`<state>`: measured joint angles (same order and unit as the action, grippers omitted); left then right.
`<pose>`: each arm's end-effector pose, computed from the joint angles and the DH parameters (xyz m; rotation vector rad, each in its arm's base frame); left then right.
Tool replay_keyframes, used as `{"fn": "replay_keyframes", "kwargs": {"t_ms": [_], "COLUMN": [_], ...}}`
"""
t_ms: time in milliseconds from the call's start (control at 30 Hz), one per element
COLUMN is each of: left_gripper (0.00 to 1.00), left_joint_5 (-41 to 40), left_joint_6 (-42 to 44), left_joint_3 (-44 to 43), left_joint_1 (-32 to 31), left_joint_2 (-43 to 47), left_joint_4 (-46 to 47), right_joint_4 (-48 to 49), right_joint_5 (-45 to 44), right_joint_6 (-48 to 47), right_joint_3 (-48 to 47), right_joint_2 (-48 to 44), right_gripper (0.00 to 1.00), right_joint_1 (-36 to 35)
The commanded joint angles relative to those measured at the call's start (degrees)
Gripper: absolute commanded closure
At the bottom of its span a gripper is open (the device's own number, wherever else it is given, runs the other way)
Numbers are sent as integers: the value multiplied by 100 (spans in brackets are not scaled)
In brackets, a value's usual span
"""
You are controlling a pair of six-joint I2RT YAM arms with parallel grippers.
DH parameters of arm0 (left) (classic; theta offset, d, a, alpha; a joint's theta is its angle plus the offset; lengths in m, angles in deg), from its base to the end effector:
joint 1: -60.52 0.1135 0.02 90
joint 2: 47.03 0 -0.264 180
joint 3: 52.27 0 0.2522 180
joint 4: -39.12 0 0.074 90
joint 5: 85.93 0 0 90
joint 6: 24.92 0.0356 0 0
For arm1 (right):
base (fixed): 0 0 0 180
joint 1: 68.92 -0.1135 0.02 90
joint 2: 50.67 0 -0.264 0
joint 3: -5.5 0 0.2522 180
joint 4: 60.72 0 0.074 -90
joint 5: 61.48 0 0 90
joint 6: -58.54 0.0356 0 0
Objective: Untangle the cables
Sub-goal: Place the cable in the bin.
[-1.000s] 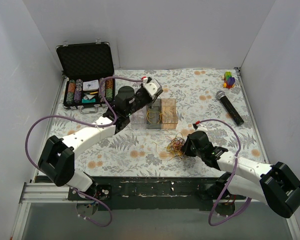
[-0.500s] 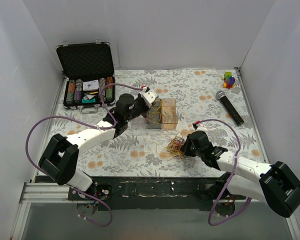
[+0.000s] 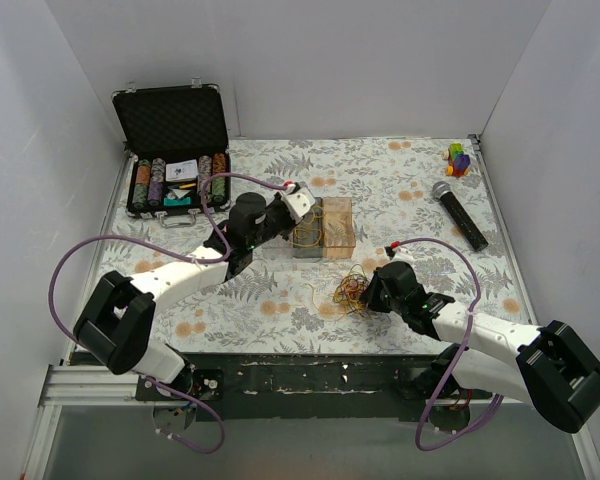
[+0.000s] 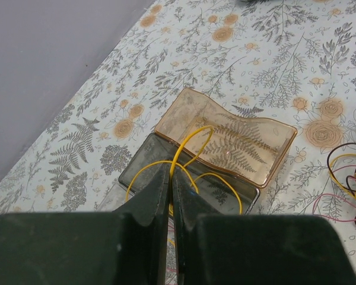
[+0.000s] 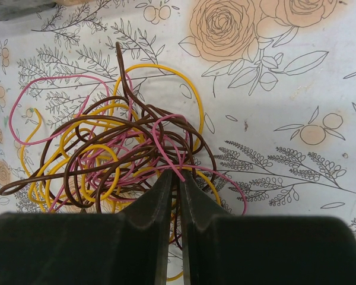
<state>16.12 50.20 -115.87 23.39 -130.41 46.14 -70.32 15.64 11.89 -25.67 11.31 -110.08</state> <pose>0.2610 -0.2069 0.2664 0.5131 1.7961 -0.8285 0.1523 0.1226 0.1469 0.1644 2.3042 0.5239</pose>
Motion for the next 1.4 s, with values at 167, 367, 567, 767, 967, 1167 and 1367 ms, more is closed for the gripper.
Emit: {"fn": "replay_keyframes", "kwargs": {"t_ms": [167,367,567,767,967,1167,1367], "left_gripper": [100,100,100,100,100,100,100], "left_joint_5": [68,499,746,509,570,930,1352], "left_joint_6": [372,-59,-761,-1631,-2379,-2687,-2863], "left_joint_3": [-166,-350,-719,-1106,-1098,-1308,-1931], "left_joint_1": [21,21,12,21,161,241,232], "left_joint_2": [-407,-609,-829,-918,-926,-996,-1198], "left_joint_4": [-3,207,348,339,375,419,252], "right_joint_4": [-645,-680,-698,-592,-469,-469,-320], "right_joint_5": [23,32,-3,67,137,155,199], "right_joint_6": [-20,-29,-55,-64,-81,-90,-108], "right_joint_3": [256,256,256,247,229,220,212], "right_joint_2": [122,17,-1,148,324,385,482], "right_gripper": [84,84,84,84,84,84,85], "right_joint_1": [-23,-23,-23,-23,-23,-23,-32]}}
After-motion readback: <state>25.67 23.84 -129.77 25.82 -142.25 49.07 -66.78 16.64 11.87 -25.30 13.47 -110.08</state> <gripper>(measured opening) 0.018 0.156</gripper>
